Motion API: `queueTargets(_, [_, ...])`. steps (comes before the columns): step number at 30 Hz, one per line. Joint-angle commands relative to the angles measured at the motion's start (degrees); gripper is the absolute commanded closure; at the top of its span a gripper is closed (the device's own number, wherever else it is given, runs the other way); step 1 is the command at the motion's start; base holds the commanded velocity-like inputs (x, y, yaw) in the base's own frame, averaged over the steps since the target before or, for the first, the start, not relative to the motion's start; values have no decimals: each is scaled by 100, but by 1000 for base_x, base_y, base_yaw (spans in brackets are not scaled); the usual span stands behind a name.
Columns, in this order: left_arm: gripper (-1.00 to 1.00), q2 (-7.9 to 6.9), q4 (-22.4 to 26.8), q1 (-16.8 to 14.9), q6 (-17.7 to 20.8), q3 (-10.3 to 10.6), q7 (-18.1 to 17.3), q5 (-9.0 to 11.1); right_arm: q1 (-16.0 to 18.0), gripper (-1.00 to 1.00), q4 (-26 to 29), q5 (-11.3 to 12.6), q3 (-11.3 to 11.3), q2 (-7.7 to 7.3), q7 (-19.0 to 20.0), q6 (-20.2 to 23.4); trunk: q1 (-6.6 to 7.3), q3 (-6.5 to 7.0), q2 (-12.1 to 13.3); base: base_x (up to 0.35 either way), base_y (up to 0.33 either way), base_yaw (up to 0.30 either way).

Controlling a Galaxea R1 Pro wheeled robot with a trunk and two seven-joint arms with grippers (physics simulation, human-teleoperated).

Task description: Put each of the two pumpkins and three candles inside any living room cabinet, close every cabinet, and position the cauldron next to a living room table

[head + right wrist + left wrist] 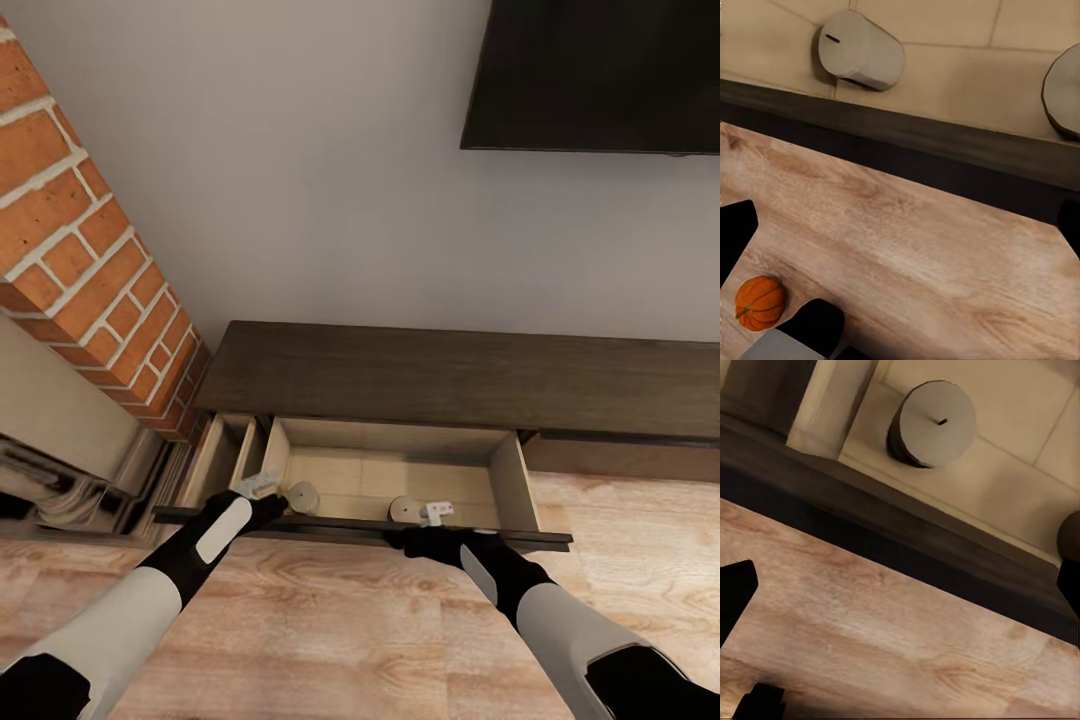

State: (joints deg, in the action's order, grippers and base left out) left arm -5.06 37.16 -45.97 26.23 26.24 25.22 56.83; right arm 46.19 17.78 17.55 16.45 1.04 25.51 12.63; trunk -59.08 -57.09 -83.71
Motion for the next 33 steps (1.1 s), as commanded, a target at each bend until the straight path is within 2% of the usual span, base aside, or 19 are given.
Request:
queueTargets(1, [-100,26,-9,10,4,2,0,-5,-2,-100,-4,1,2,7,-1,-1,0,0,0,0,0,0])
queueTargets(4, [-100,131,-122,42,35,122,1,-18,-6,-100,-42,7,6,5,-2,5,0,0,0,0,0,0])
queueTargets(5, [-100,155,-177,48,145,321,-1,-19,-9,-100,-100,5,16,0,-2,8,0,0,0,0,0,0])
queueTargets(6, [-100,171,-212,51,357,637,-5,-1,-12,-100,-220,4,64,-11,0,11,0,0,0,0,0,0])
queueTargets(9, [-100,180,-251,85,522,914,-8,16,-13,-100,-512,-2,263,-12,-2,11,0,0,0,0,0,0])
queueTargets(10, [-100,180,-256,102,531,929,-8,17,-13,-100,-550,-3,310,-11,-3,11,0,0,0,0,0,0])
queueTargets(13, [-100,195,-401,219,555,986,-8,14,-13,-100,-828,2,698,-2,-21,1,0,0,0,0,0,0])
queueTargets(16, [-100,292,-671,274,553,1015,-8,8,-30,-100,-1032,3,893,10,-33,-10,0,0,0,0,0,0])
queueTargets(19, [-100,386,-894,293,551,1028,-15,5,-50,-100,-1111,3,946,6,-41,-16,0,0,0,0,0,0])
queueTargets(22, [-100,420,-1056,297,533,1031,-19,1,-108,-100,-1204,-4,959,9,-54,-25,0,0,0,0,0,0])
queueTargets(28, [-100,565,-1760,312,367,1044,-19,-41,-164,-100,-1276,-8,965,8,-107,-40,0,0,0,0,0,0])
queueTargets(30, [-100,592,-1952,315,159,1115,-19,-42,-172,-100,-1286,-7,965,14,-281,-62,0,0,0,0,0,0])
queueTargets(33, [-100,648,-2210,318,-240,1308,-18,-41,-193,-100,-1292,-1,966,22,-903,-105,0,0,0,0,0,0])
